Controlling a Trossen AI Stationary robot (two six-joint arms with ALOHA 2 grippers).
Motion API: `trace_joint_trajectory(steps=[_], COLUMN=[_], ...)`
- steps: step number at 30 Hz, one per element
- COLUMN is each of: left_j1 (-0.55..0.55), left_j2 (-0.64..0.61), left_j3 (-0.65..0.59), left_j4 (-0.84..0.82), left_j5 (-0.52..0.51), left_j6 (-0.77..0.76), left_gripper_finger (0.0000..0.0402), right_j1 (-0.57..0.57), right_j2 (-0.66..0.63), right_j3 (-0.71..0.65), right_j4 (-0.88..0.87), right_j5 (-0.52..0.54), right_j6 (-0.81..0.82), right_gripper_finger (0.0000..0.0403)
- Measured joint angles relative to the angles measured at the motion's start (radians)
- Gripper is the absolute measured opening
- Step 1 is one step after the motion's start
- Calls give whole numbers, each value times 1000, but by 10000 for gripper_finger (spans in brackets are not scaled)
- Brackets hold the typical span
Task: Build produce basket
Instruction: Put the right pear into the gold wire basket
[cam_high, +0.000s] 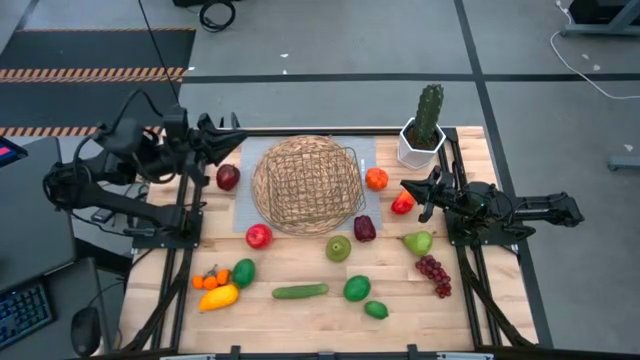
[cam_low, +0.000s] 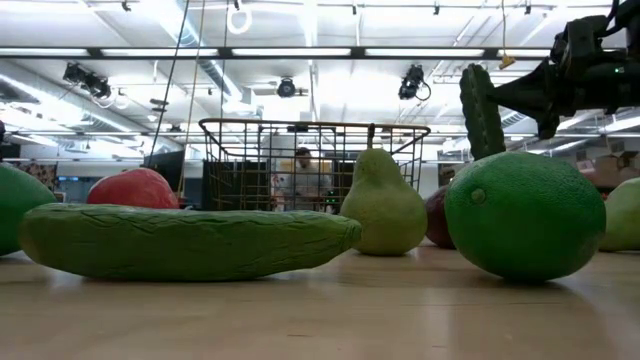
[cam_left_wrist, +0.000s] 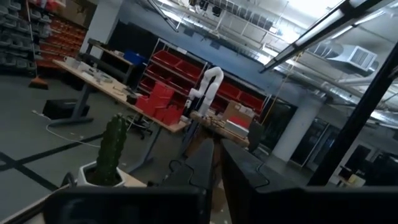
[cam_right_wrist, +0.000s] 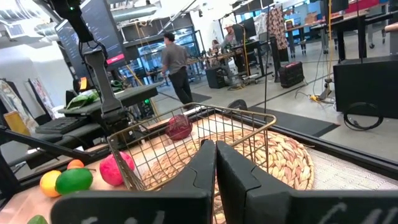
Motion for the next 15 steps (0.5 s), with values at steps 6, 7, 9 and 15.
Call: trace_joint_trajectory(steps=[6,7,9,15], left_j1=[0,0,0,1], left_j2=[0,0,1,34], left_j3=[0,0,0,-1], left_j4=[-16,-16,-15,-100], left_j5=[-5,-5,-5,-6], left_j6=[45,49,49,47], left_gripper_finger=[36,37,37,41], right_j1=[-1,-1,-2,-2], right_j2=[0,0,0,13], right_j3=[0,0,0,104], right_j4=[56,77,125,170], right_j5=[-2,-6,-7,-19], right_j6=[31,40,42,-18], right_gripper_finger=[19,19,19,19])
